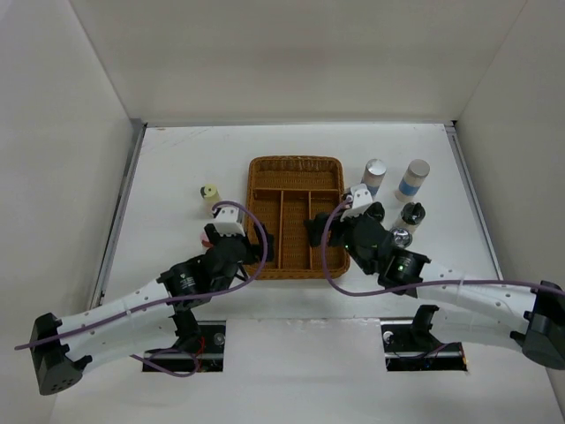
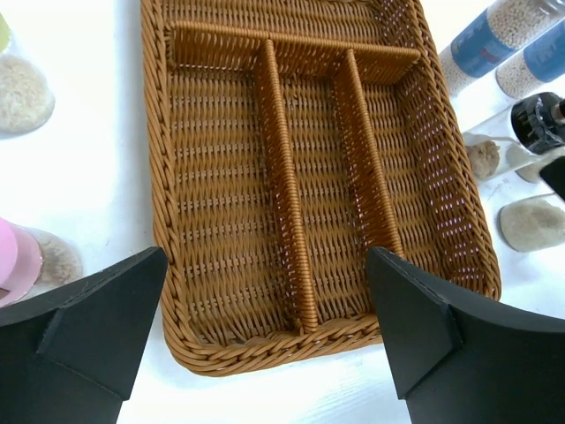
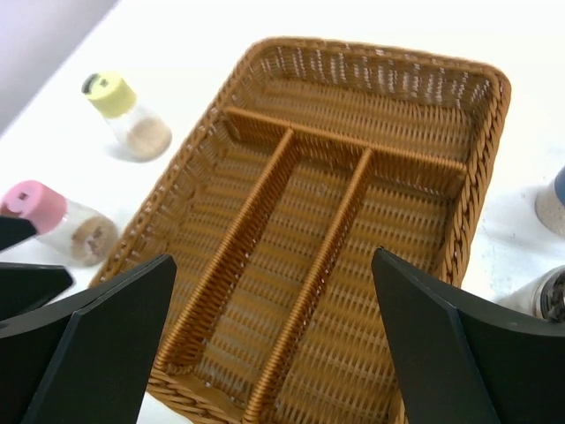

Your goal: Organize the condiment bottles

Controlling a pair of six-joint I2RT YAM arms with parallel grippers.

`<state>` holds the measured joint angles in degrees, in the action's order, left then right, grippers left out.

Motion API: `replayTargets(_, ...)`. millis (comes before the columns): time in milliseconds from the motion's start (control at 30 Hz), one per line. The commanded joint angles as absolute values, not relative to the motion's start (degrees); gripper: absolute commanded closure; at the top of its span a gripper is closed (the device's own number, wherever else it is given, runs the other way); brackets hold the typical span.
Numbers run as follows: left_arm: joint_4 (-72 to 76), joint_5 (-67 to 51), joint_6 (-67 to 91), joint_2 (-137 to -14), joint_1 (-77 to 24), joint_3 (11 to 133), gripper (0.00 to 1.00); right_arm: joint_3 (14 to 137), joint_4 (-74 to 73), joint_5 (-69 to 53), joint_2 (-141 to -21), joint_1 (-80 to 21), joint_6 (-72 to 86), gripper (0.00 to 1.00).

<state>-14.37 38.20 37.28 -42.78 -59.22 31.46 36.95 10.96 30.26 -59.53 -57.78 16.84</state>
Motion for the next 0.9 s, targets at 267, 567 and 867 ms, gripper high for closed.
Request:
replayTargets(267,-4.66,34.63,35.68,-41.74,-59.98,27.86,0.00,35.23,21.46,27.94,-53.70,-55.69,16.70,0.63)
replayTargets(567,2.36,34.98,33.66,-42.72,-61.56,24.44,0.00,56.49,-6.91,42.19,-59.49,-41.37,20.13,0.79)
replayTargets(867,13.61,33.49,36.48,-39.81,-62.09,16.00,0.13,64.95,-16.17,31.74,-70.04,-26.86,20.57,0.16)
